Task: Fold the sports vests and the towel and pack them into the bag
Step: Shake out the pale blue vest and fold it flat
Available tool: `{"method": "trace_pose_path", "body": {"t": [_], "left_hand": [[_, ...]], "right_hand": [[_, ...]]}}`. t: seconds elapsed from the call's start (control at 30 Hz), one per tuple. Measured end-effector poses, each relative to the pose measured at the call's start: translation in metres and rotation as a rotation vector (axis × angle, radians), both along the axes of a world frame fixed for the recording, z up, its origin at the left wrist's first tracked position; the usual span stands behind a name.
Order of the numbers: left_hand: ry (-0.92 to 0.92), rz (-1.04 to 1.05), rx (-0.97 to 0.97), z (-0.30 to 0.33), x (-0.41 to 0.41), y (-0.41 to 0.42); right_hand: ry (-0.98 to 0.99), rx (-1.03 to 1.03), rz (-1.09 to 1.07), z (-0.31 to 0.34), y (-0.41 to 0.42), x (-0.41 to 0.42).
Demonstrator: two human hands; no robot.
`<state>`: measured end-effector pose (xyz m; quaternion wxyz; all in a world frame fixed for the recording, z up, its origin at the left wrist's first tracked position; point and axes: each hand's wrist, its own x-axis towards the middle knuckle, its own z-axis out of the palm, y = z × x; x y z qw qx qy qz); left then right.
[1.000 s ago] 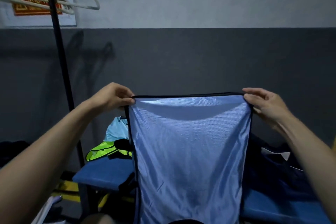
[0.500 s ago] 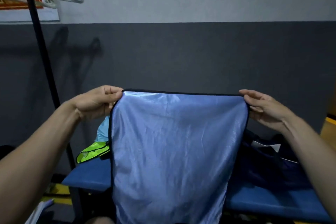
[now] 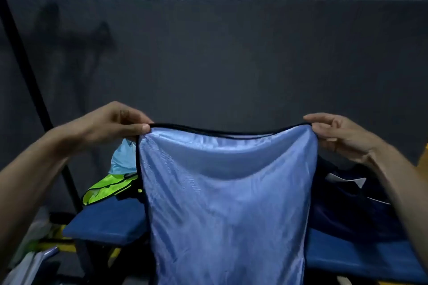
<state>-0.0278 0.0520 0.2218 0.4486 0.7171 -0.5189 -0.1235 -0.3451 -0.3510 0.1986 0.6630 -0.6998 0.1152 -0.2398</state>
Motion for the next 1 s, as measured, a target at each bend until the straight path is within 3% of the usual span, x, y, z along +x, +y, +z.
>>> {"method": "trace_pose_path", "body": {"t": [0.17, 0.3, 0.43, 0.53, 0.67, 0.83, 1.0], "left_hand": [[0.088, -0.034, 0.088, -0.015, 0.018, 0.002], [0.327, -0.058, 0.014, -0.027, 0.029, 0.001], [0.398, 0.179, 0.034, -0.041, 0.041, -0.014], [0.465, 0.299, -0.045, -0.047, 0.006, -0.042], [0.604, 0.143, -0.055, -0.065, -0.073, -0.094], [0.608, 0.291, -0.213, -0.074, -0.085, -0.117], [0.594, 0.306, -0.229, -0.069, -0.101, -0.115]], "right_hand": [[0.044, -0.021, -0.049, -0.010, -0.012, 0.017], [0.048, 0.008, -0.069, -0.017, -0.009, 0.031], [0.086, 0.053, -0.199, -0.023, 0.013, 0.055], [0.131, 0.003, -0.366, -0.032, 0.043, 0.079], [0.083, -0.080, -0.212, -0.044, 0.130, 0.120], [-0.007, -0.292, -0.330, -0.047, 0.160, 0.132], [-0.020, -0.396, -0.385, -0.045, 0.169, 0.128]]}}
